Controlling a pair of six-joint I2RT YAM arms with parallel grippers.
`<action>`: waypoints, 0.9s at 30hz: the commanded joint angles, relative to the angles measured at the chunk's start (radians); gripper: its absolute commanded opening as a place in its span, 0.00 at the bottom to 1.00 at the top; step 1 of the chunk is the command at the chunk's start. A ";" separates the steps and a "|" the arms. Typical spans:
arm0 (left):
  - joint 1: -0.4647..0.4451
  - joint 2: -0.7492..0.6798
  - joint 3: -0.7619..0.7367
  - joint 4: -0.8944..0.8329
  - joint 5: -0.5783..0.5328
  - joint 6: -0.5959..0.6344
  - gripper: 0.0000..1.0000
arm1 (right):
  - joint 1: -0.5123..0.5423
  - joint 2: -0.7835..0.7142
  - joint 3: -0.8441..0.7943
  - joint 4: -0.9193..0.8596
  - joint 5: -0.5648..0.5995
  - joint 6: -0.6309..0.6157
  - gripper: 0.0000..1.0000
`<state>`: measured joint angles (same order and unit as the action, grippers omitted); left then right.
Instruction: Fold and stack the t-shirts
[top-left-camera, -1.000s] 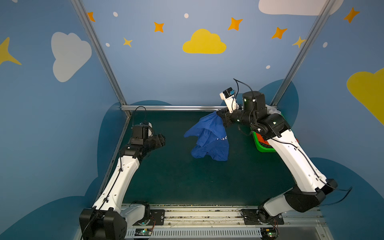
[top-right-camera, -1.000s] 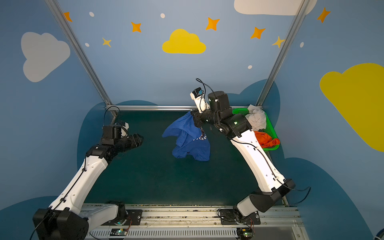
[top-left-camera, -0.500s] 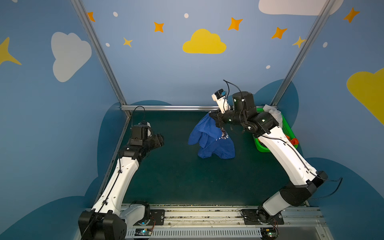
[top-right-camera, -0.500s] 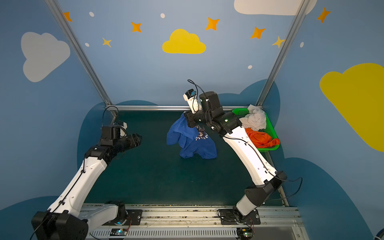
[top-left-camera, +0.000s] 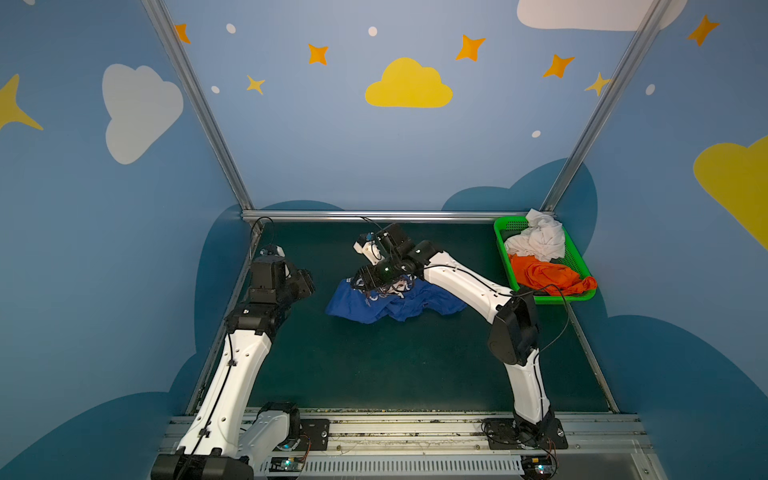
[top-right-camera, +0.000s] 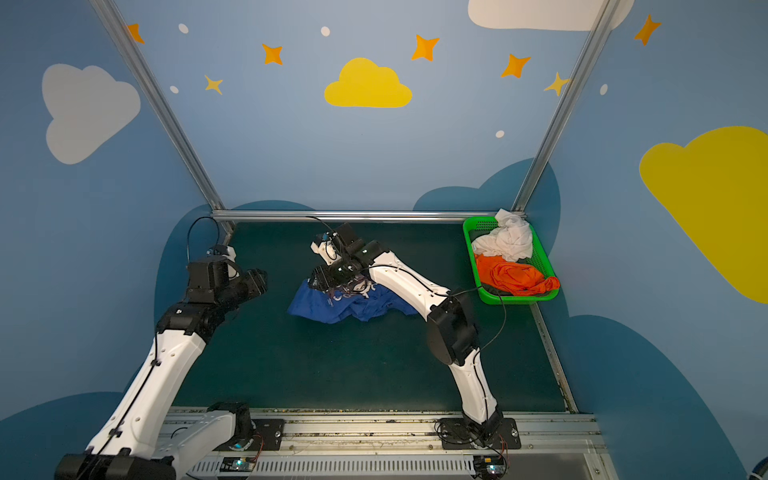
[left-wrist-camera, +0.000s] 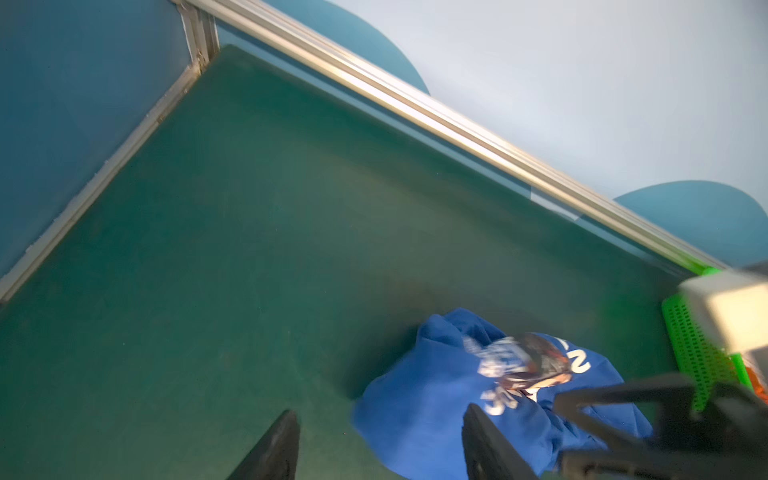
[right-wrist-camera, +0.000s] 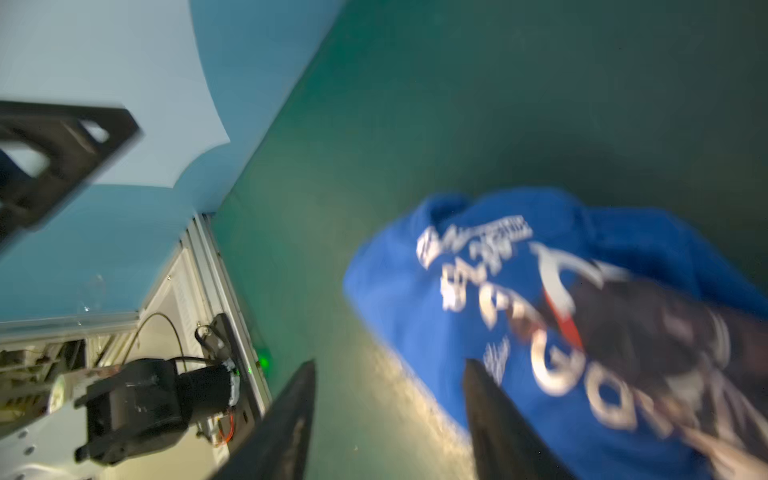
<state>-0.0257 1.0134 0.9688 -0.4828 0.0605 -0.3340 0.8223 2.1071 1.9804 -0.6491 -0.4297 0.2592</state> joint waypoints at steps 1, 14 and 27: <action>0.003 -0.010 -0.004 0.052 0.036 0.011 0.63 | -0.054 -0.151 -0.037 0.016 0.056 -0.020 0.68; -0.501 0.278 0.183 0.061 -0.066 0.099 0.66 | -0.452 -0.704 -0.623 0.115 0.318 0.074 0.80; -0.912 1.052 0.783 -0.137 -0.145 0.226 0.59 | -0.755 -1.109 -0.959 0.107 0.230 0.184 0.81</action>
<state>-0.9081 1.9537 1.6295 -0.5175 -0.0444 -0.1520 0.0967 1.0473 1.0527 -0.5411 -0.1638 0.4084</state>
